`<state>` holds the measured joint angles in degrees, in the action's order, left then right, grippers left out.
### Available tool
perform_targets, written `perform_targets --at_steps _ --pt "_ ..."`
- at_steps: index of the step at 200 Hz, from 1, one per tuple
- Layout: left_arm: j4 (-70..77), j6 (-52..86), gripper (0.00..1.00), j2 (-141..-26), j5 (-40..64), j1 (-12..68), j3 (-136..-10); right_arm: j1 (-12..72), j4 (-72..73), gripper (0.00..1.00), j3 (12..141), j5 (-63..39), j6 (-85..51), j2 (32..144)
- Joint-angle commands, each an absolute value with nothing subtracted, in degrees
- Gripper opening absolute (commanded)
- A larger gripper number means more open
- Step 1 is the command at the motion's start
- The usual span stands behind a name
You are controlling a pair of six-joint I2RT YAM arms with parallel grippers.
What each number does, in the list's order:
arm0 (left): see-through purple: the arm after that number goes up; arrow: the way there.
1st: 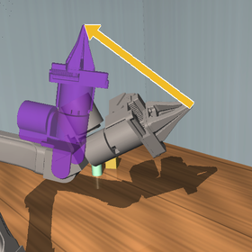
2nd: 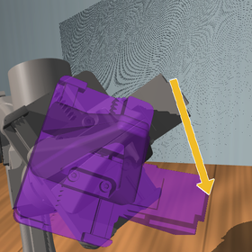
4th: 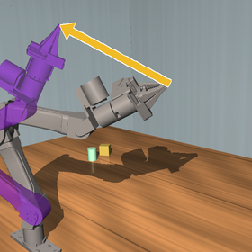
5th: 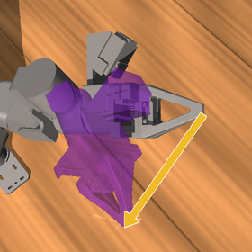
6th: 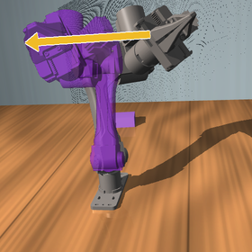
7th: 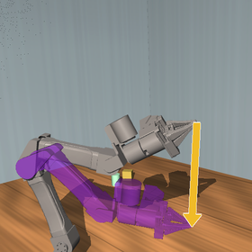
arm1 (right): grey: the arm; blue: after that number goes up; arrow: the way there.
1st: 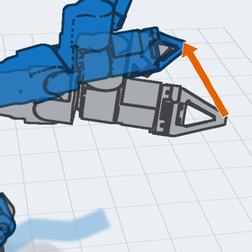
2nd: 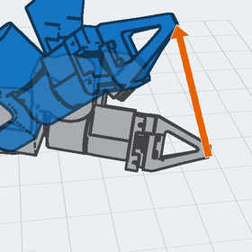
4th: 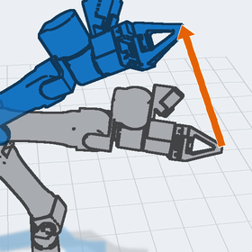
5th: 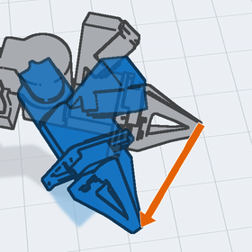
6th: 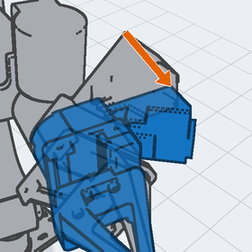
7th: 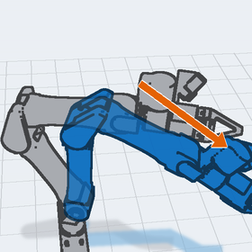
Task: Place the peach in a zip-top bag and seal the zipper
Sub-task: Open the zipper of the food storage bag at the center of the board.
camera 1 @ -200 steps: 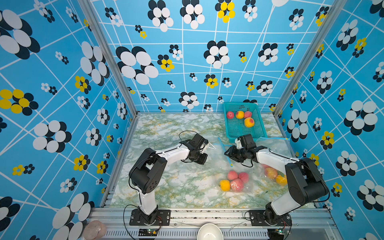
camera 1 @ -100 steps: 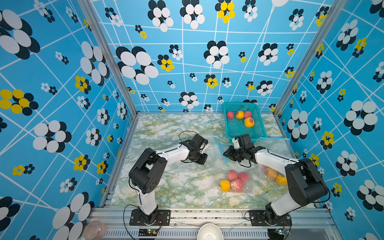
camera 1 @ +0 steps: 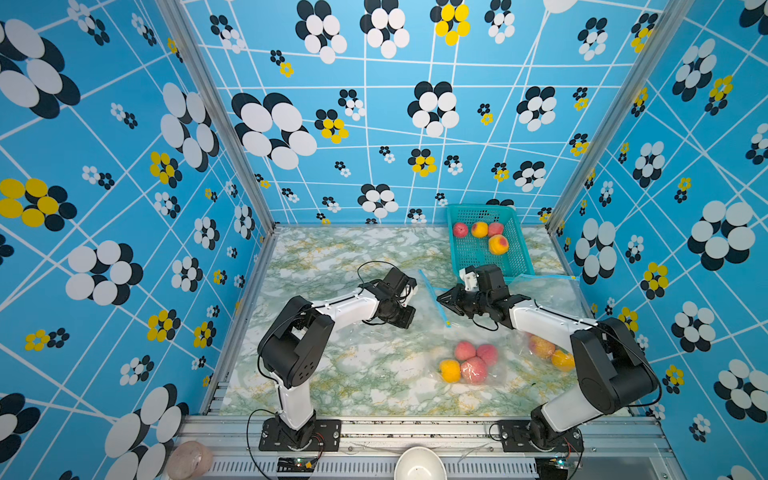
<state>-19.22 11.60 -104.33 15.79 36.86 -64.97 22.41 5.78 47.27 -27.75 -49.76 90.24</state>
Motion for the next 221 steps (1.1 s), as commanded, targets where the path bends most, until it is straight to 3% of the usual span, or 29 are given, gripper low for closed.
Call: perform_targets --at_steps 1,32,63,87,168,188,221 --pt "-18.82 12.44 0.10 -103.51 15.20 37.09 -63.94 22.76 2.90 0.35 46.44 -23.88 -48.09 89.56" --pt "-19.73 11.72 0.07 -102.97 15.28 37.09 -64.25 22.76 -0.72 0.47 47.81 -19.16 -43.15 91.96" --pt "-19.40 12.01 0.03 -103.53 16.07 37.16 -63.91 22.80 3.17 0.48 48.84 -21.80 -43.18 96.92" --pt "-19.07 12.13 0.02 -103.79 16.24 37.27 -63.46 23.50 7.06 0.46 48.92 -24.11 -44.30 99.12" --pt "-19.33 11.75 0.01 -104.98 16.08 37.27 -64.06 23.90 16.21 0.21 46.34 -26.75 -49.53 99.73" --pt "-19.41 11.73 0.01 -105.29 16.14 37.23 -64.32 23.88 16.16 0.21 46.88 -27.39 -49.49 100.18" --pt "-20.02 12.80 0.03 -103.20 16.19 37.24 -65.07 23.96 13.34 0.30 48.23 -24.83 -47.13 100.60"
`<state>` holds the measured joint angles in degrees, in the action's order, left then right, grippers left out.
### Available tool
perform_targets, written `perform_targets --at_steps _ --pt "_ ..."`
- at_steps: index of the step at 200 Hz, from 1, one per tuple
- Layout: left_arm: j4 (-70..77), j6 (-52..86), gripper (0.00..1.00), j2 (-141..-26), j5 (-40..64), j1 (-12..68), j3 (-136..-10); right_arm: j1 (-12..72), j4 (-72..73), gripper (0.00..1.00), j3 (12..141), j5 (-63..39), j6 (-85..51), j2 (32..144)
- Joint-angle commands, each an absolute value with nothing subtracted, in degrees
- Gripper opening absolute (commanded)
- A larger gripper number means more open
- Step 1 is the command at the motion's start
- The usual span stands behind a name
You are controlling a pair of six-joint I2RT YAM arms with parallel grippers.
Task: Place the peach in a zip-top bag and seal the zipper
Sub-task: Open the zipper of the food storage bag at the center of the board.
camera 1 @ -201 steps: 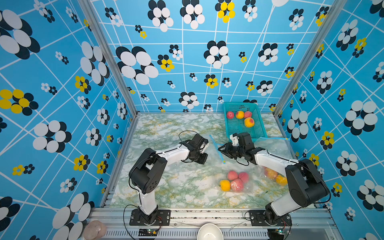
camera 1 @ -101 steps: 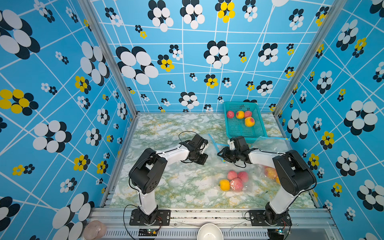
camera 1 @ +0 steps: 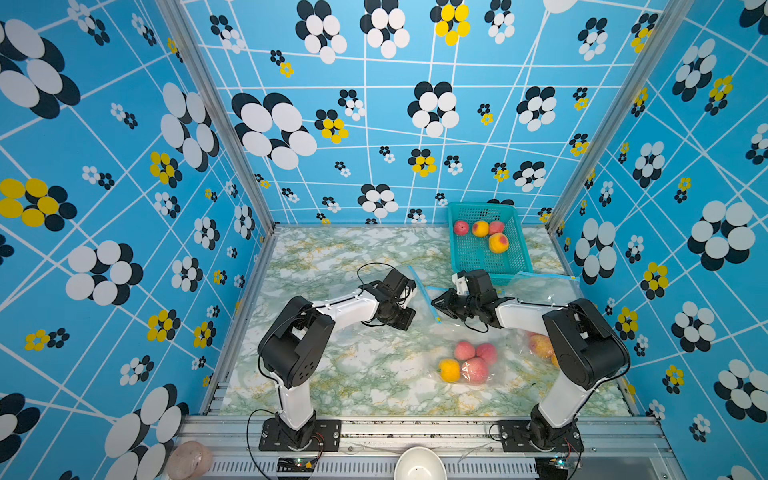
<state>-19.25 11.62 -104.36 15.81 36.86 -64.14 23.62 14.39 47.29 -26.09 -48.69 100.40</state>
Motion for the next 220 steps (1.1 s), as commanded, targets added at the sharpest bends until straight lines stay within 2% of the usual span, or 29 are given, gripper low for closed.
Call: perform_targets --at_steps 1,51,60,85,134,187,220 --pt "-20.07 12.82 0.03 -103.10 16.18 37.25 -65.14 23.98 13.31 0.30 48.24 -24.81 -47.08 100.58" --pt "-21.63 16.99 0.24 -96.54 14.62 34.18 -69.46 25.04 9.02 0.44 51.45 -21.16 -43.98 99.97" --pt "-21.23 17.50 0.26 -96.71 13.72 32.86 -70.44 25.35 8.33 0.46 52.31 -20.43 -43.27 100.14" --pt "-19.88 19.06 0.27 -99.90 9.06 28.76 -73.11 26.22 6.27 0.49 54.92 -18.45 -41.54 101.00" --pt "-16.88 22.37 0.27 -105.60 8.28 21.76 -73.67 26.79 3.31 0.51 57.47 -16.01 -39.57 101.69" --pt "-16.05 21.93 0.24 -107.97 9.89 16.79 -68.09 26.98 2.28 0.55 60.65 -15.59 -38.83 104.91" --pt "-14.39 21.73 0.20 -108.82 11.72 15.80 -64.93 27.44 2.33 0.54 62.61 -16.43 -38.85 107.51"
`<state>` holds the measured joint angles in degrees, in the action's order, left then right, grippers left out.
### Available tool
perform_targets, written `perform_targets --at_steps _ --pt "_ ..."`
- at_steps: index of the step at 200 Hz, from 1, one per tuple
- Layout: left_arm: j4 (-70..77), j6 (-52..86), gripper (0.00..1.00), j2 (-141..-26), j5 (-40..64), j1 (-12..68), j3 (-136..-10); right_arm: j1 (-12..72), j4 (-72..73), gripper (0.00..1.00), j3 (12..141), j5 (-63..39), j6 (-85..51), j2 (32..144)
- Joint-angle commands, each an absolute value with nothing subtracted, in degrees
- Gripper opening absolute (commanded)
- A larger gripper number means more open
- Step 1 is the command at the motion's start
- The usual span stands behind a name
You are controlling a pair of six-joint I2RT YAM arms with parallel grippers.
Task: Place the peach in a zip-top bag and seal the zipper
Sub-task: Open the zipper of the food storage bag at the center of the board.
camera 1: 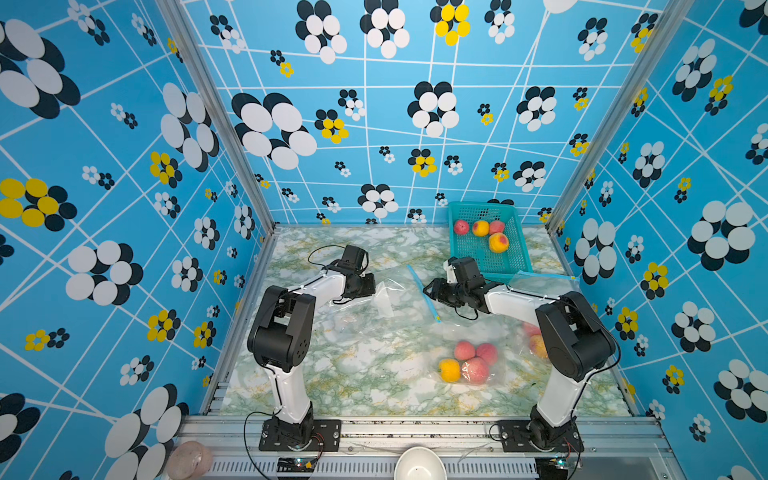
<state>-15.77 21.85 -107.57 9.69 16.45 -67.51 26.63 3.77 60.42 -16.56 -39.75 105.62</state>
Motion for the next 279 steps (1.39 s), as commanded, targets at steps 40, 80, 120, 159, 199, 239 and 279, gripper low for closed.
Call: perform_targets --at_steps 40,80,120,159,199,239,279 --pt "-12.59 21.97 0.19 -109.07 12.87 15.45 -62.97 27.66 3.41 0.48 63.43 -17.87 -39.72 109.18" --pt "-11.71 22.21 0.19 -109.18 13.42 15.29 -62.57 27.69 4.31 0.44 63.22 -19.27 -40.51 109.42" --pt "-11.08 22.26 0.18 -109.00 13.80 15.29 -61.89 27.69 5.70 0.43 62.03 -19.90 -41.23 109.77" --pt "-10.65 22.28 0.18 -108.72 13.89 15.32 -61.29 27.64 17.70 0.29 58.58 -27.04 -49.00 109.36" --pt "-9.73 22.70 0.17 -108.29 13.97 15.38 -60.21 27.77 25.86 0.28 56.70 -30.75 -55.73 108.86" --pt "-9.97 22.44 0.17 -107.20 13.46 15.36 -59.99 27.77 16.62 0.30 57.15 -27.84 -50.51 108.95" --pt "-10.10 22.31 0.17 -106.65 13.45 15.33 -59.83 27.76 8.88 0.41 56.44 -22.95 -46.65 108.59"
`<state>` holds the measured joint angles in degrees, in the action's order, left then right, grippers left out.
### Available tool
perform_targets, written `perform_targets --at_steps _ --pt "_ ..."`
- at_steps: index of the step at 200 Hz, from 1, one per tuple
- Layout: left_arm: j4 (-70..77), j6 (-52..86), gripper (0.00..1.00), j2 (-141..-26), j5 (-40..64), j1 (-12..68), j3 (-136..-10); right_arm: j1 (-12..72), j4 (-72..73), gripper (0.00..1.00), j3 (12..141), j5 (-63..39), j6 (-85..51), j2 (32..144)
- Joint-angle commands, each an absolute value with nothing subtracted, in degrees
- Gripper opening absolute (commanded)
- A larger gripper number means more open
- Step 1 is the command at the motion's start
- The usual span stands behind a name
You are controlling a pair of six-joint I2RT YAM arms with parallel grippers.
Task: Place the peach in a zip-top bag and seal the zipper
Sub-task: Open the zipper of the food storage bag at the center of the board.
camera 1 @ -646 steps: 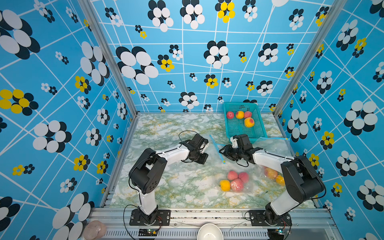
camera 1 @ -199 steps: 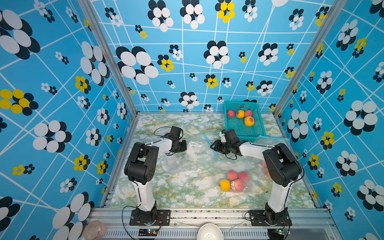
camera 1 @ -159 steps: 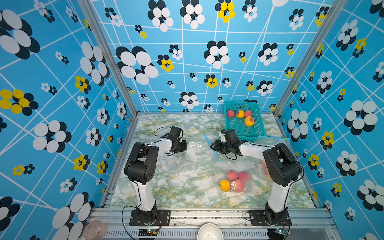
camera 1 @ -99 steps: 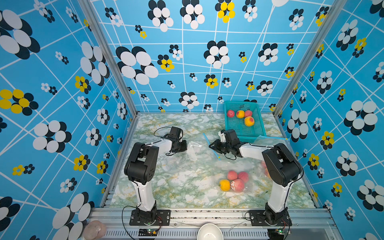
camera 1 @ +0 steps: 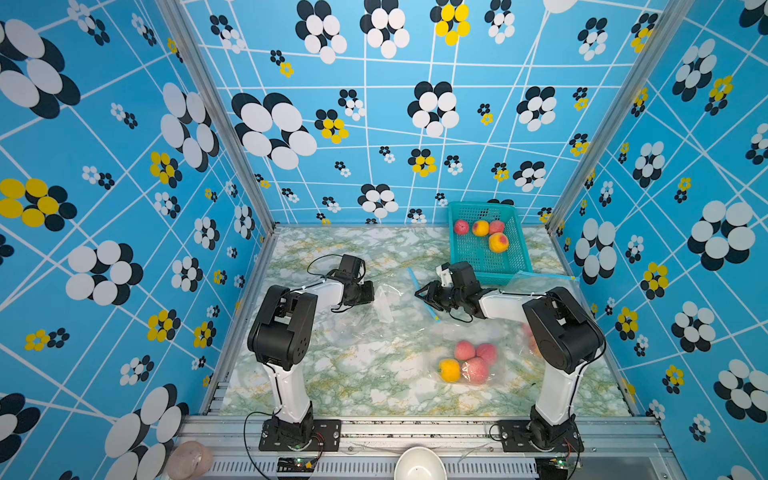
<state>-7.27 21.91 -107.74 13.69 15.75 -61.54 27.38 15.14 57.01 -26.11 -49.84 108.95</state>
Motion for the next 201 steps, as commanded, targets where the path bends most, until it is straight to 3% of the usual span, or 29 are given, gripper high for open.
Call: perform_targets --at_steps 1,35,80,121,163,201 --pt "-10.11 22.27 0.17 -106.63 13.45 15.31 -59.84 27.77 8.88 0.41 56.48 -22.94 -46.62 108.61" --pt "-10.28 22.22 0.17 -106.32 13.34 15.45 -59.60 27.77 12.08 0.35 55.59 -26.63 -47.79 109.62" --pt "-10.71 22.25 0.17 -106.28 13.01 15.98 -60.02 28.19 15.48 0.13 55.94 -30.25 -49.70 109.56" --pt "-12.16 22.00 0.17 -104.06 12.82 16.61 -61.43 28.17 18.42 0.00 54.98 -31.77 -51.28 106.80" --pt "-17.55 20.05 0.20 -98.78 9.59 18.34 -65.96 28.21 15.74 0.00 53.78 -28.02 -50.17 99.52" --pt "-23.99 17.50 0.24 -93.42 5.57 19.92 -72.16 28.21 4.95 0.00 54.87 -19.36 -43.96 90.57"
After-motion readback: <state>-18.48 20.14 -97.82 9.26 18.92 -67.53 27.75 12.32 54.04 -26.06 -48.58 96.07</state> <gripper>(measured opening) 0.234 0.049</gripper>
